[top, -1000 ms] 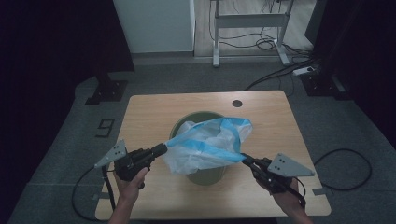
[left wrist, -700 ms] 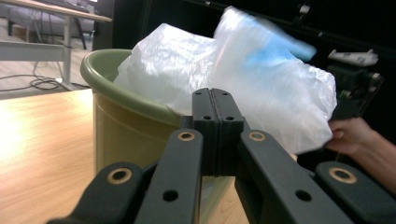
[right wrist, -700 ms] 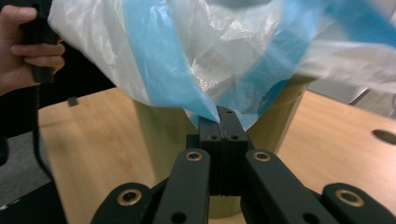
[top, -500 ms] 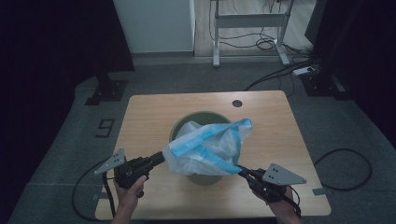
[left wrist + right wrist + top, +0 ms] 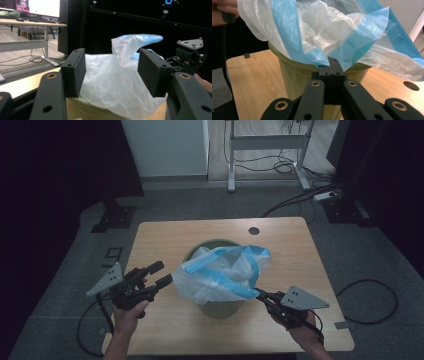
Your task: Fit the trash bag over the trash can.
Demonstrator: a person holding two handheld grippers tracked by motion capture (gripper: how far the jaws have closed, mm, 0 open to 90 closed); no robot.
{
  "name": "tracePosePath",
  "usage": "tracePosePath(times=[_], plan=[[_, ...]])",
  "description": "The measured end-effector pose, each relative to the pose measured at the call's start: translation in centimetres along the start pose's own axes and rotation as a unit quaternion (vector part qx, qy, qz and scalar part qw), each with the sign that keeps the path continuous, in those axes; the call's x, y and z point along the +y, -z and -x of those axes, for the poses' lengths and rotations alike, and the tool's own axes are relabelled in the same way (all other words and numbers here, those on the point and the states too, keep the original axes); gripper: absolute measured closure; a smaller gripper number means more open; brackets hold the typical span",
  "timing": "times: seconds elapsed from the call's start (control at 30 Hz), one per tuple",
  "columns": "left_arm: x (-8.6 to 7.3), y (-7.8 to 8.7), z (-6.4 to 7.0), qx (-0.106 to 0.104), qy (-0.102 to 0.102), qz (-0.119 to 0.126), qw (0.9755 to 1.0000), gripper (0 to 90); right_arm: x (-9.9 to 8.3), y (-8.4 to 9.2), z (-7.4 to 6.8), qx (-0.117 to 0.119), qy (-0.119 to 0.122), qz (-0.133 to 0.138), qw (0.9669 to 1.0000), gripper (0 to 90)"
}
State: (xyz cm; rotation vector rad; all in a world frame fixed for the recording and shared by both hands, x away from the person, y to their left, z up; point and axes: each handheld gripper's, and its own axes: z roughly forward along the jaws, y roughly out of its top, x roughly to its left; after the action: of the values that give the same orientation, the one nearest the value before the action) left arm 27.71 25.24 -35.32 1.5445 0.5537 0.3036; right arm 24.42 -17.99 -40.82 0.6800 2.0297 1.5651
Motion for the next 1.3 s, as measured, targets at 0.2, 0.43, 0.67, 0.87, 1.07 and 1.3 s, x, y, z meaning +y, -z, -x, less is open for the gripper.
tracePosePath(times=[0.2, 0.43, 0.67, 0.87, 1.07, 1.3], plan=[[2.2, -2.1, 0.2, -0.036, -0.018, -0.043, 0.9983, 29.1, 0.3, -0.1, 0.1, -0.001, 0.004, -0.003, 1.0, 89.0], [2.6, -5.3, 0.3, -0.044, -0.039, -0.092, 0.994, 25.7, 0.6, -0.2, 0.1, 0.0, 0.006, -0.002, 1.0, 89.1], [2.9, -6.7, 0.6, 0.001, -0.07, -0.087, 0.9937, 79.7, 0.3, -0.3, 0.1, -0.007, 0.012, -0.007, 0.9999, 89.0], [2.3, -5.9, -0.3, 0.024, -0.038, -0.051, 0.9977, 88.8, 0.0, -0.1, -0.1, -0.01, 0.025, -0.016, 0.9995, 89.1], [0.3, -3.9, -0.2, 0.004, -0.016, -0.043, 0.9989, 88.5, -0.3, 0.2, -0.5, -0.002, 0.03, -0.013, 0.9995, 89.1], [-2.2, -2.2, -0.1, -0.007, 0.008, -0.036, 0.9993, 87.9, -0.4, -0.1, -1.1, 0.013, 0.037, -0.019, 0.999, 89.0]])
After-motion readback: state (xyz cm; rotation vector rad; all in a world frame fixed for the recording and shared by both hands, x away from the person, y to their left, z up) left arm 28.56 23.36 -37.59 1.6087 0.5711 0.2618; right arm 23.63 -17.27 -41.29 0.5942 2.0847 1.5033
